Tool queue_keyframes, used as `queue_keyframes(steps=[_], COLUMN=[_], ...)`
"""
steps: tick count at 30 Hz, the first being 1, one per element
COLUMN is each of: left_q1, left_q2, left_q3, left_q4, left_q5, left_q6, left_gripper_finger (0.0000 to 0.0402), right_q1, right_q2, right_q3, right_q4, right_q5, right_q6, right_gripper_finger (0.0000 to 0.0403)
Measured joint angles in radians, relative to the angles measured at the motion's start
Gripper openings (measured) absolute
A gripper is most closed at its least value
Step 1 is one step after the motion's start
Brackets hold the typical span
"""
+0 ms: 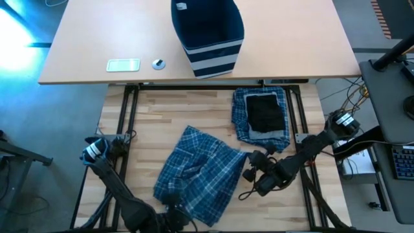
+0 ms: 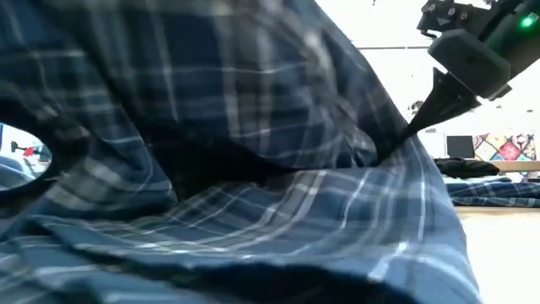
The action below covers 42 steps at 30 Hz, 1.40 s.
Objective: Fold Laundry from Bin
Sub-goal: Fold the blue patterned long sleeve
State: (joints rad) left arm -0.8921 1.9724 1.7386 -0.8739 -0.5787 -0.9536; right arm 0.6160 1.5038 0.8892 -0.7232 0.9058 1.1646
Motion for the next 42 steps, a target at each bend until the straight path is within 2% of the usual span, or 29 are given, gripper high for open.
queue_keyframes(steps=[7,10,15,18,22,25,29,32,34,38,42], left_q1=[0.052,0.064,0.065,0.079,0.113,0.131,0.166,0.236,0.304,0.439,0.55], left_q2=[0.134,0.19,0.227,0.226,0.197,0.137,0.026,-0.054,-0.099,-0.183,-0.234], left_q3=[0.0,0.0,0.0,0.0,0.001,0.032,0.043,-0.029,-0.124,-0.382,-0.627], left_q4=[0.455,0.572,0.551,0.56,0.57,0.47,0.162,-0.028,-0.062,-0.022,0.109], left_q5=[0.024,0.067,0.135,0.138,0.188,0.226,0.174,0.122,0.119,0.096,0.116], left_q6=[0.178,0.188,0.172,0.127,0.083,0.1,0.091,0.094,0.094,0.08,0.059], left_gripper_finger=[0.0,0.0,0.0023,0.0061,0.0128,0.018,0.0225,0.0231,0.0229,0.0223,0.0221], right_q1=[0.001,0.008,0.043,0.07,0.105,0.122,0.117,0.048,-0.025,-0.168,-0.322], right_q2=[0.022,-0.001,-0.053,-0.075,-0.088,-0.091,-0.088,-0.072,-0.05,0.013,0.088], right_q3=[-0.016,-0.016,-0.01,-0.01,-0.01,-0.009,0.003,0.0,-0.014,-0.024,-0.025], right_q4=[0.066,0.067,0.082,0.121,0.259,0.352,0.332,0.343,0.337,0.341,0.346], right_q5=[-0.073,-0.131,-0.264,-0.323,-0.361,-0.386,-0.407,-0.418,-0.473,-0.591,-0.621], right_q6=[-0.028,-0.049,-0.06,-0.046,-0.017,-0.01,0.028,0.005,-0.029,-0.139,-0.291], right_gripper_finger=[0.0009,0.0009,0.0018,0.0046,0.009,0.0106,0.0109,0.0109,0.0109,0.0108,0.0101])
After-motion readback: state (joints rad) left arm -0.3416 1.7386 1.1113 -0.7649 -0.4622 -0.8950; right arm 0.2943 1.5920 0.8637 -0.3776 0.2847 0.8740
